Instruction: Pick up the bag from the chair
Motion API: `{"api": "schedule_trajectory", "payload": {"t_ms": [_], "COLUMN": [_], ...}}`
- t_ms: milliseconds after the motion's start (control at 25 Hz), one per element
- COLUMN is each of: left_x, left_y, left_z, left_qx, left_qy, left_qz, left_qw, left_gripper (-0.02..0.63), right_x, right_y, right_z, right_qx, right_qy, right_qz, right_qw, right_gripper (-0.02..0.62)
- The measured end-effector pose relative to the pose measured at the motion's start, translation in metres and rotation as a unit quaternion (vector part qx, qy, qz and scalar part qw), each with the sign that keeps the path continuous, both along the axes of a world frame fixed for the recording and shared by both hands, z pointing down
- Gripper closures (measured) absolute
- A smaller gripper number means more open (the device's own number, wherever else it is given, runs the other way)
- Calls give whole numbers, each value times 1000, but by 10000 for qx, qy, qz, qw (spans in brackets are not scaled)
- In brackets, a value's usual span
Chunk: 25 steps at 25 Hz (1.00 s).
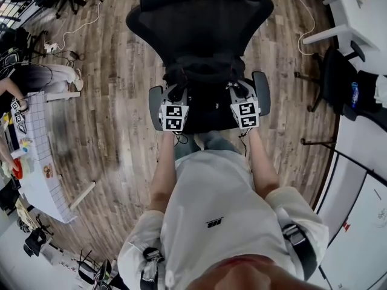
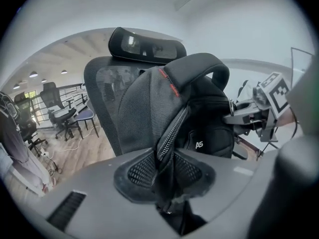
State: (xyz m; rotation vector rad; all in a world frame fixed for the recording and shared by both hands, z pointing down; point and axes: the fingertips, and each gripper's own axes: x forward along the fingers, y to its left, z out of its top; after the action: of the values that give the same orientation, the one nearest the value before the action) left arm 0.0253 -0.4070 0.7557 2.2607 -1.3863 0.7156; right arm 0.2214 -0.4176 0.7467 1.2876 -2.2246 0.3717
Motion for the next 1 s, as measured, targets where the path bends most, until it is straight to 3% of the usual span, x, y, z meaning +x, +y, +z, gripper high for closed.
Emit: {"api": "schedule_trajectory", "payload": {"t_ms": [400, 1000], "left_x": [3, 7], "left_y": [5, 11], "left_z": [-7, -38], "left_qx": [-61, -55], "left_qy": [282, 589], "left_qz": [-259, -416], "left_qw": [9992, 9974], "left_gripper": [574, 583], "right_x": [-6, -1], "right_y": [4, 6], "right_z": [-7, -40], "right_qx": [-262, -334], "right_qy": [-523, -879], "right_qz": [608, 729], "right_qw": [9964, 9929], "right_gripper": [579, 583]}}
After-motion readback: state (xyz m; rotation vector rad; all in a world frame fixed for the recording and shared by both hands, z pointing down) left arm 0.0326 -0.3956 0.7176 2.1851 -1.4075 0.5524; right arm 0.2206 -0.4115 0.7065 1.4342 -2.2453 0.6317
